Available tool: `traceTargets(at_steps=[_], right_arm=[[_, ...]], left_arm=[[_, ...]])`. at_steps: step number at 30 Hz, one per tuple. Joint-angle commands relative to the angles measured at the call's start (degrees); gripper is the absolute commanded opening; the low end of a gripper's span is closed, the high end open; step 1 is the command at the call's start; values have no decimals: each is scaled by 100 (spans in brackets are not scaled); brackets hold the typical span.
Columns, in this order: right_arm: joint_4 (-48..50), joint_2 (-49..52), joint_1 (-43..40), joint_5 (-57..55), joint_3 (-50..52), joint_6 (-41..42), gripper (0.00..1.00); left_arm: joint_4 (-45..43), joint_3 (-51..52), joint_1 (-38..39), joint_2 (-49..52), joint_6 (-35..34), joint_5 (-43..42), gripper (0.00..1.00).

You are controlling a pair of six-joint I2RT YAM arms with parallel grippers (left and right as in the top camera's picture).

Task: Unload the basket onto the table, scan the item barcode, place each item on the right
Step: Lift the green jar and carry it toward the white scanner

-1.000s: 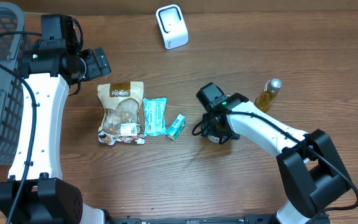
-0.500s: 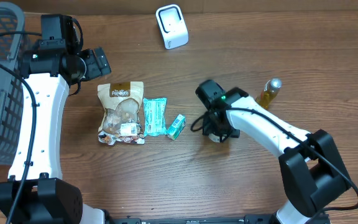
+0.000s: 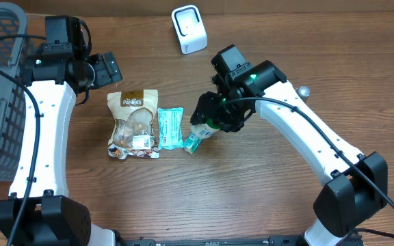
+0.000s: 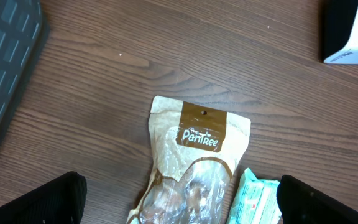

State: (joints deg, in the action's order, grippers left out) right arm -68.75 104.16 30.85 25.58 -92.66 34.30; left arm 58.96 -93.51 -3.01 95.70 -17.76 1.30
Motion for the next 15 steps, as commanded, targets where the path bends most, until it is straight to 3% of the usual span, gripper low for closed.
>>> traceTargets(at_steps=[1, 11, 15], right_arm=[[-162, -44, -7, 1292, -140, -20, 58], [-673, -44, -9, 2938, -140, -22, 56], [-551, -44, -11, 3484, -140, 28, 60]], left_arm=[[-2, -46, 42, -11, 44, 39, 100], [-2, -46, 39, -11, 44, 39, 100], [-2, -46, 42, -11, 44, 39, 100]])
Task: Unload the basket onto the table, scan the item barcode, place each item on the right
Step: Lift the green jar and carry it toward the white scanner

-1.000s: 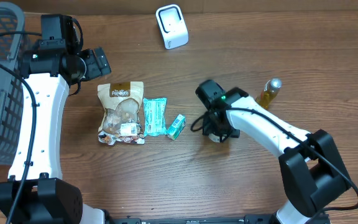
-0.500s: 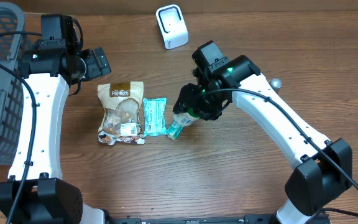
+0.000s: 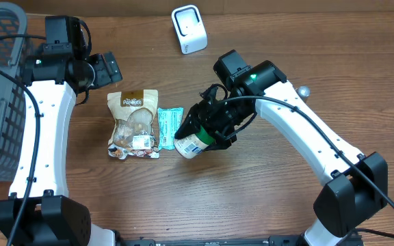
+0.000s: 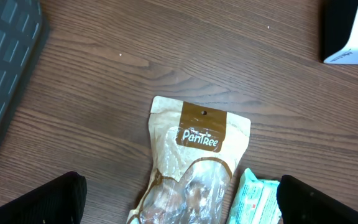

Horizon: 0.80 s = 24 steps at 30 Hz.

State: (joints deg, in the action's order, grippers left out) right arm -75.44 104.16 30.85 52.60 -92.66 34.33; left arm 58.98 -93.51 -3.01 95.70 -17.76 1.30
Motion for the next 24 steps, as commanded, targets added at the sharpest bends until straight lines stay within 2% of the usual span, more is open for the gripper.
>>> traceTargets(at_steps=[1, 6, 9, 11, 13, 16, 19, 20, 22, 24], right_arm=[[164, -44, -13, 802, -140, 85, 60], [229, -44, -13, 828, -140, 385, 60], [535, -44, -13, 339, -140, 382, 59], [841, -44, -13, -382, -140, 378, 53], [1318, -44, -15, -1676, -140, 291, 45], [2203, -44, -52, -3600, -140, 289, 42], [3080, -44, -260, -3486, -251, -490, 44], [3265, -44, -374, -3073, -420, -483, 50], [3316, -44, -540, -2312, -929, -492, 50], [3097, -44, -584, -2297, -1554, -918, 50]], left_arm=[[-4, -46, 42, -11, 44, 37, 100], [-4, -46, 42, -11, 44, 37, 99], [-4, -46, 42, -11, 44, 37, 99], [-4, -46, 42, -11, 44, 37, 100], [-4, -46, 42, -11, 44, 39, 100], [-7, -46, 42, -11, 44, 39, 100], [-4, -46, 42, -11, 44, 37, 100], [-4, -46, 42, -11, 44, 39, 100], [-4, -46, 42, -11, 44, 39, 100], [-4, -46, 42, -11, 44, 37, 99]])
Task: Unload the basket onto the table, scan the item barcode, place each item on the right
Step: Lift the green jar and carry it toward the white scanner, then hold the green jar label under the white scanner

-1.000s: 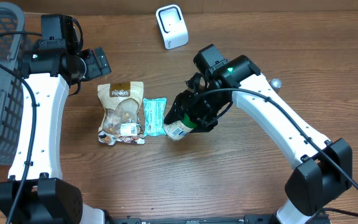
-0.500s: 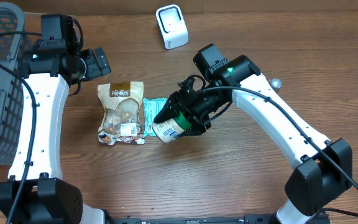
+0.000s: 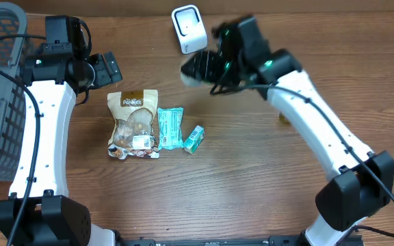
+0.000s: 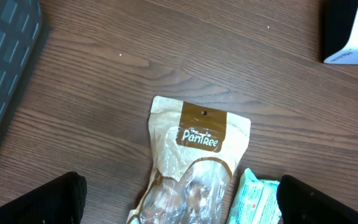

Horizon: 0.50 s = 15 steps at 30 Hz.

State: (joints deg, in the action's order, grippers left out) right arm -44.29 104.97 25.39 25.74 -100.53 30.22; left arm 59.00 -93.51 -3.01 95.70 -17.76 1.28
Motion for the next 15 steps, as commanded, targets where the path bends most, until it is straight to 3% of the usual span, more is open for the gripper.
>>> traceTargets(at_steps=[1, 9, 15], right_arm=[[-186, -125, -39, 297, -1167, -791, 50], [354, 48, -33, -1362, -1515, -1300, 53], [1287, 824, -33, -1528, -1515, -1843, 52]], left_arm=[[-7, -46, 42, -11, 44, 39, 100], [-7, -46, 42, -11, 44, 42, 100], [-7, -46, 42, -11, 44, 39, 100]])
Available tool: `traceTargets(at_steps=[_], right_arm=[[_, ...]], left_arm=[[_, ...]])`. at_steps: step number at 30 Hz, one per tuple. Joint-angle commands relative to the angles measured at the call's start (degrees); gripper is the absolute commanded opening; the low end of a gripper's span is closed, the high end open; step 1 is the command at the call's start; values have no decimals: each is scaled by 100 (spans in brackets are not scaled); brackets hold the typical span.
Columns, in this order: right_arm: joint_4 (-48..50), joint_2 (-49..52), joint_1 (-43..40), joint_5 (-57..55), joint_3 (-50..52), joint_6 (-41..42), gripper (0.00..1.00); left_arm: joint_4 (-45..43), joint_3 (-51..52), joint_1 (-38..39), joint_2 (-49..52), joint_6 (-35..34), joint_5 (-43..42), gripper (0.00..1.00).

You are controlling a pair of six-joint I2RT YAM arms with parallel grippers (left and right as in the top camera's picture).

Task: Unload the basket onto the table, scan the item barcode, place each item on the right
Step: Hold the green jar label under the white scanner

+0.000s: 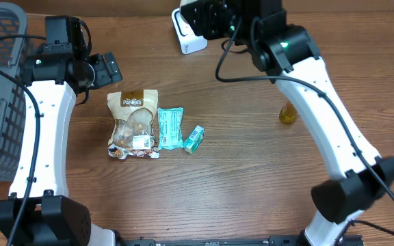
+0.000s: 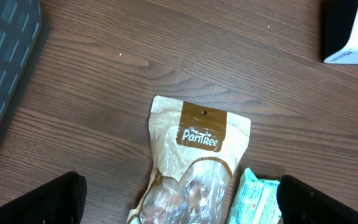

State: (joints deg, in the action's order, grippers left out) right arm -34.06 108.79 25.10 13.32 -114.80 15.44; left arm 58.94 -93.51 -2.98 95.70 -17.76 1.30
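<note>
The white scanner (image 1: pixel 191 42) stands at the table's back edge; its corner (image 2: pixel 353 37) also shows in the left wrist view. My right gripper (image 1: pixel 204 17) is right over it, and its dark body covers whatever the fingers hold. No white bottle lies on the table. My left gripper (image 1: pixel 108 68) hangs open above the top of a brown PanTree snack bag (image 2: pixel 194 162). Nothing is between its fingers (image 2: pixel 61 199).
Beside the bag lie a teal packet (image 1: pixel 170 127) and a small green box (image 1: pixel 194 139). A small yellow object (image 1: pixel 287 113) stands at the right under the right arm. A grey basket fills the left edge.
My right gripper has moved from just right of the scanner, where it held the white bottle, to right over the scanner. The left arm and the items on the table have not moved.
My right gripper was down at the small items beside the teal packet. Then it held a white bottle with a green label just above the table. Later it had the bottle near the scanner, and now it is over the scanner. My left gripper stayed open throughout.
</note>
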Motion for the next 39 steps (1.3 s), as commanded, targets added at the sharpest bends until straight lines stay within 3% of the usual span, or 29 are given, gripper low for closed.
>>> traceTargets(at_steps=[1, 4, 19, 32, 39], right_arm=[[352, 546, -4, -332, -87, -380, 52], [1045, 1187, -4, -566, -87, -699, 51], [4282, 3152, -7, -1589, -87, -704, 50], [6186, 3891, -76, -1843, -87, -1255, 45], [6406, 4061, -92, -1838, -87, -1252, 44]], left_arm=[[0, -46, 39, -11, 44, 37, 100], [0, -46, 39, -11, 46, 39, 100], [-2, -46, 39, -11, 44, 37, 100], [0, -46, 37, -11, 44, 37, 100], [-2, -46, 39, -11, 44, 39, 99]])
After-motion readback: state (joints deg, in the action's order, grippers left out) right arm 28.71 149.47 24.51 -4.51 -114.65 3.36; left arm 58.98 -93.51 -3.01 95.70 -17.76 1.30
